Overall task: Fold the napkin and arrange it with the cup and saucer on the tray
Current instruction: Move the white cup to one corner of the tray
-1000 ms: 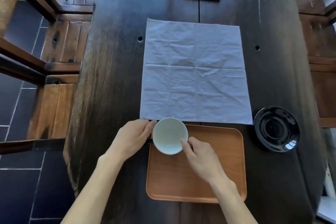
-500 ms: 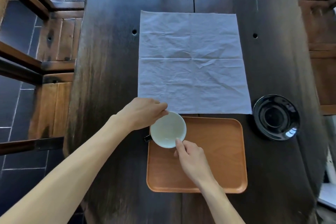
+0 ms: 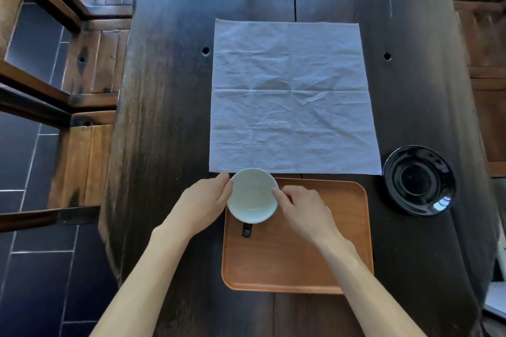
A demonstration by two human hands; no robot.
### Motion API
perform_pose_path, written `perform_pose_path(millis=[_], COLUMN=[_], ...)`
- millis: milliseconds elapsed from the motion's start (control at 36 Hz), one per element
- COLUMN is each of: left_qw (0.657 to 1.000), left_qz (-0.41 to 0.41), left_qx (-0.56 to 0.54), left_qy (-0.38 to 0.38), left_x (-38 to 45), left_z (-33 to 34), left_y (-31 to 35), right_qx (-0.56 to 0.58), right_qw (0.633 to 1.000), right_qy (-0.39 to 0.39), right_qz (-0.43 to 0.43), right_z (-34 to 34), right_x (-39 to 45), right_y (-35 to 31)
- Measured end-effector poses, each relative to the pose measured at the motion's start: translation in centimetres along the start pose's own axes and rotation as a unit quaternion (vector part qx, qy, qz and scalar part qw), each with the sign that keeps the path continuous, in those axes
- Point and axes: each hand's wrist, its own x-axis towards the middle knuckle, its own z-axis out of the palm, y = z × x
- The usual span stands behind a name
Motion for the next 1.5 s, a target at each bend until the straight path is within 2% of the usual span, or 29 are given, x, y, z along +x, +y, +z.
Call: perform_pose_path(millis=[83, 139, 361, 472, 583, 750, 833, 889, 944, 1028, 1111, 1361, 1444, 1500], left_qw=[0.998, 0.997, 0.998, 0.987, 0.957, 0.944, 0.946, 0.959, 0.978, 0.991, 0.994, 0.990, 0.986, 0.988], left_qz=[-0.025, -0.025, 0.020, 0.098, 0.178, 0.185, 0.138, 0.081, 0.028, -0.020, -0.060, -0.101, -0.113, -0.110], left_qx=[-0.065, -0.069, 0.048, 0.126, 0.216, 0.254, 0.266, 0.228, 0.140, 0.028, -0.039, -0.098, -0.120, -0.108], left_qy=[0.010, 0.021, 0.042, -0.022, -0.071, -0.099, -0.123, -0.146, -0.154, -0.128, -0.088, -0.006, -0.010, -0.017], left_x=[-0.8, -1.1, 1.1, 3.3, 5.2, 5.9, 5.3, 4.5, 3.3, 1.4, -0.2, -2.1, -2.1, -2.0], left_z=[0.6, 0.6, -2.4, -3.5, -4.6, -5.1, -4.7, -4.3, -3.7, -2.4, -1.1, 0.9, 0.6, 0.0], left_y=[-0.7, -0.9, 0.0, 1.2, 2.1, 2.6, 2.1, 1.3, 0.6, -0.1, -0.6, -0.8, -1.0, -1.4], right_qx=[0.009, 0.008, -0.020, -0.018, -0.026, -0.031, -0.042, -0.056, -0.077, -0.115, -0.140, -0.029, 0.038, 0.079], right_qw=[1.000, 1.000, 0.999, 1.000, 0.998, 0.998, 0.998, 0.998, 0.996, 0.991, 0.985, 0.991, 0.991, 0.990], right_qy=[0.000, 0.007, 0.021, 0.011, 0.039, 0.048, 0.040, 0.038, 0.043, 0.045, 0.030, -0.040, -0.024, 0.023], right_qz=[-0.008, -0.017, -0.024, -0.023, -0.034, -0.022, -0.016, -0.012, -0.022, -0.056, -0.092, -0.125, -0.125, -0.111], right_z=[-0.4, -0.5, 0.4, 2.2, 3.6, 3.6, 2.8, 2.1, 1.3, 0.3, -0.6, -1.6, -1.7, -2.0], right_x=[0.8, 1.0, -1.7, -3.9, -4.8, -4.3, -3.7, -3.2, -2.5, -1.2, 0.3, 3.6, 3.4, 3.1], right_y=[-0.1, -0.3, -0.3, -0.9, -1.3, -1.1, -1.0, -0.9, -0.9, -1.0, -1.1, -0.5, 0.0, 0.8])
